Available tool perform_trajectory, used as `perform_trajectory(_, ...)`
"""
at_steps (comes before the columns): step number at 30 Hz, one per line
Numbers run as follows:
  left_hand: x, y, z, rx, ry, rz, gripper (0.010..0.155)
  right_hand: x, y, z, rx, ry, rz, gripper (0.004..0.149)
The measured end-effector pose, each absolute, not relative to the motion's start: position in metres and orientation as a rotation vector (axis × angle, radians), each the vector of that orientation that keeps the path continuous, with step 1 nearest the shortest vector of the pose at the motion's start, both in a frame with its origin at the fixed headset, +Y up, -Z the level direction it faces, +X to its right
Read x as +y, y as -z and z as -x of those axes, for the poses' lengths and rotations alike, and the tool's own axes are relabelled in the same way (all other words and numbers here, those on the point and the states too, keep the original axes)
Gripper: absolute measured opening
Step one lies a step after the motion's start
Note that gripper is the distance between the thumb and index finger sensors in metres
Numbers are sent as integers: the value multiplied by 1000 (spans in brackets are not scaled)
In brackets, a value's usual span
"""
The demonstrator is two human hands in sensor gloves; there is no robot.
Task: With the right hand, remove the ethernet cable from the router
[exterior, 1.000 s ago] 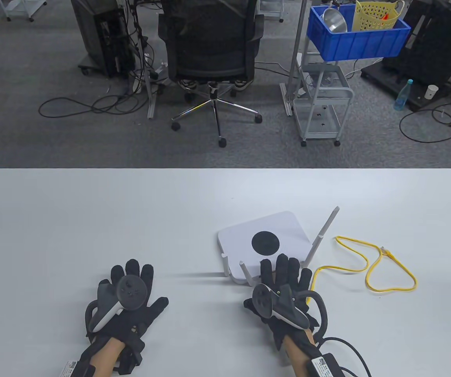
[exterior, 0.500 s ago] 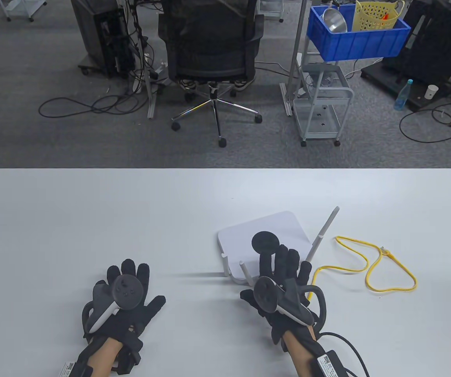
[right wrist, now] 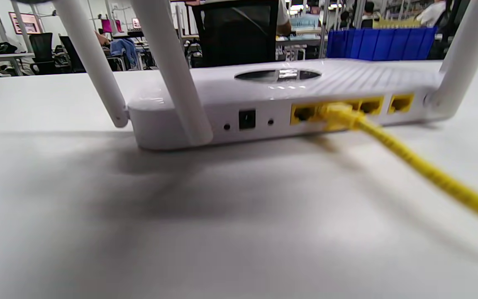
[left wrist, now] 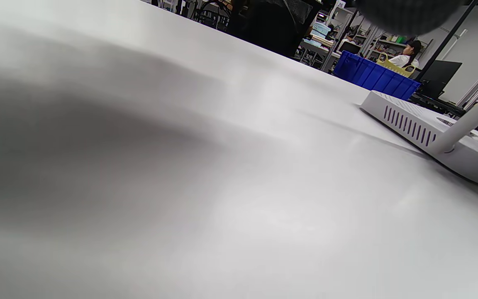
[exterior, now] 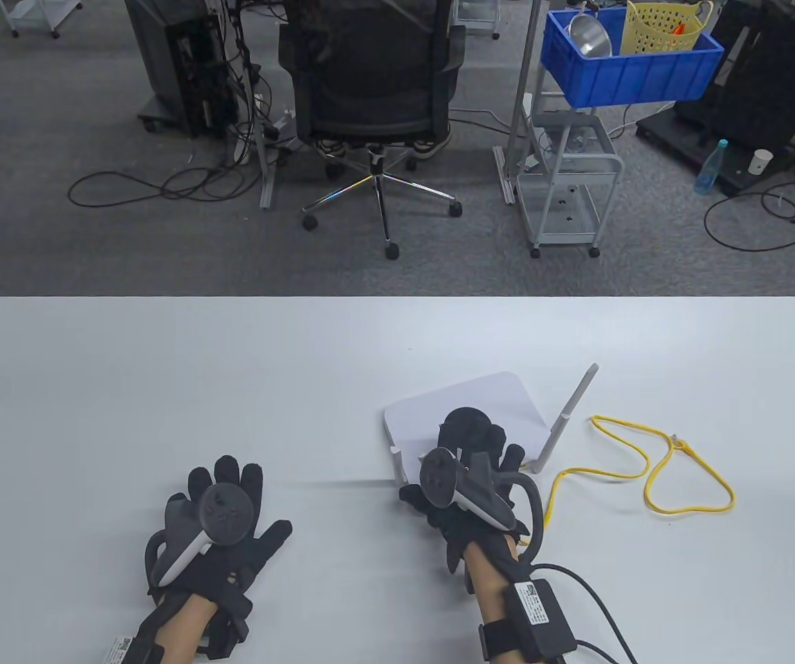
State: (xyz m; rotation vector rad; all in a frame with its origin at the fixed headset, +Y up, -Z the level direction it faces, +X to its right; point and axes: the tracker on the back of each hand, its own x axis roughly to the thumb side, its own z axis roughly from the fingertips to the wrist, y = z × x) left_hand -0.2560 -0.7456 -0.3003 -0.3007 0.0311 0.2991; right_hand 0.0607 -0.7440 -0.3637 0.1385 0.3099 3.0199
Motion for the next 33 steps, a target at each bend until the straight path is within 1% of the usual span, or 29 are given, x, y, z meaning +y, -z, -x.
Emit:
perform_trajectory(2,-746,300,255,29,-295,304,86,-754,368,-63,289,-2981,-116,103)
perform_trajectory(4,-748,301,254,28,-289,312,86,-761,372,-68,214,-2967,-72,95)
perform_trajectory(6,-749,302,253,31,-283,319,86,-765,375,-70,243,-2968,-64,96)
perform_trajectory(12,-755,304,252,39,-292,351,86,-777,373,-68,310,-2953,-43,88)
perform_trajectory(16,-756,304,252,34,-319,367,86,-779,370,-68,350,-2984,-33,84)
perform_trajectory(21,-756,304,252,34,-318,364,86,-770,365,-64,245,-3121,-37,73)
perform_trajectory(27,-755,304,254,36,-328,359,85,-745,354,-75,-53,-3191,31,69)
perform_trajectory(29,-755,304,254,35,-329,361,86,-741,352,-80,-85,-3192,62,69)
perform_trajectory(33,-756,304,253,32,-337,372,86,-736,350,-90,-68,-3191,135,68)
